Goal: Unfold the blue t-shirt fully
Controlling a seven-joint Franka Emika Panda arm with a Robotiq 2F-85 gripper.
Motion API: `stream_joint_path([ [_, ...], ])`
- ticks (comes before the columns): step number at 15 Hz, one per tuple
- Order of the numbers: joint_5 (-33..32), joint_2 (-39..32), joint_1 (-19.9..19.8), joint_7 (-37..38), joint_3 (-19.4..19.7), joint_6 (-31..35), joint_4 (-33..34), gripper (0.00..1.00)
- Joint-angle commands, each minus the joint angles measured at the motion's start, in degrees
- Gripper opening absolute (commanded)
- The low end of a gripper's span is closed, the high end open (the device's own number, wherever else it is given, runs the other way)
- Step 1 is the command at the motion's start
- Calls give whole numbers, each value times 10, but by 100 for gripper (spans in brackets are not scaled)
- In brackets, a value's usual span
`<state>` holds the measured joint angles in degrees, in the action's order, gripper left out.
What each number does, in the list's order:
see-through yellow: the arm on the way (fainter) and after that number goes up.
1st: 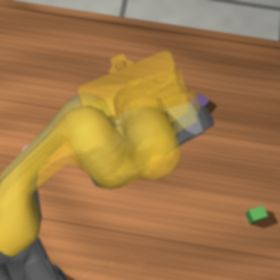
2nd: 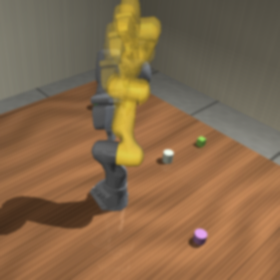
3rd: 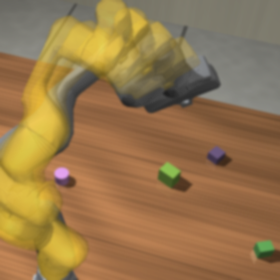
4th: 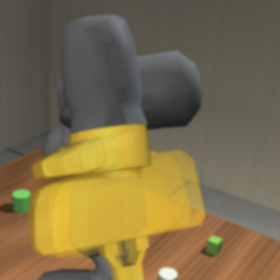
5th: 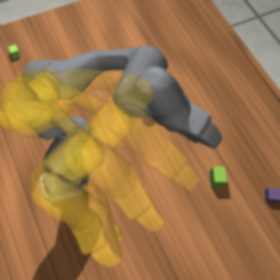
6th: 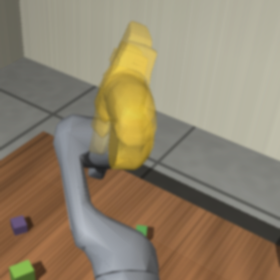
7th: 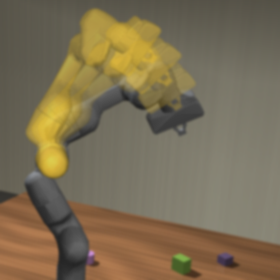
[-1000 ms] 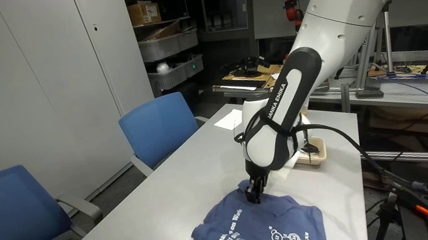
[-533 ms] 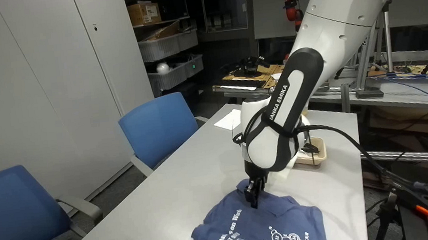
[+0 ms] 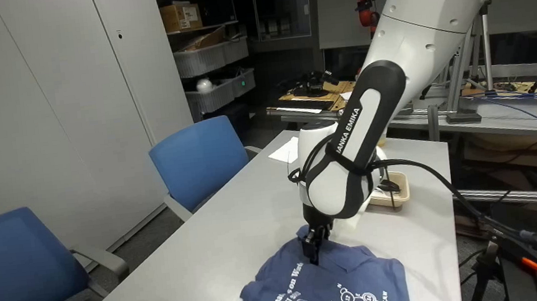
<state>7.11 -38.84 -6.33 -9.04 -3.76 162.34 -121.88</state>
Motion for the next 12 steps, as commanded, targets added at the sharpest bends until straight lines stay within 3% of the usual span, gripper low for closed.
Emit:
stream_joint_path([
  [1,-15,9,15,27,10,-5,1,36],
  [6,-16,19,22,34,14,-5,-5,1],
  [8,-17,22,25,38,16,-5,-7,0],
  [9,-17,24,27,40,18,-5,-8,33],
  [10,-17,25,28,42,18,-6,-8,35],
  [12,-18,28,31,46,19,-6,-10,48],
])
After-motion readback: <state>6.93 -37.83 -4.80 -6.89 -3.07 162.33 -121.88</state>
